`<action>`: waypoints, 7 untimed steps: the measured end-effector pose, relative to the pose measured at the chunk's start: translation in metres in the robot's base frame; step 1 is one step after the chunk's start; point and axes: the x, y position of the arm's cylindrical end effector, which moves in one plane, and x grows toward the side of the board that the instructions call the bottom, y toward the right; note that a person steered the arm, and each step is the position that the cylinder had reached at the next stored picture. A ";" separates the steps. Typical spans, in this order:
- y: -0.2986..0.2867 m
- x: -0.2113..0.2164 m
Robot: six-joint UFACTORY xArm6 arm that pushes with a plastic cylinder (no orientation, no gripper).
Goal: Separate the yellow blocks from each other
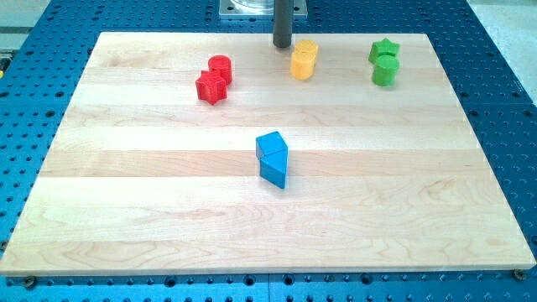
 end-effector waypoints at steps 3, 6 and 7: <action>0.035 -0.012; 0.007 0.060; 0.006 0.077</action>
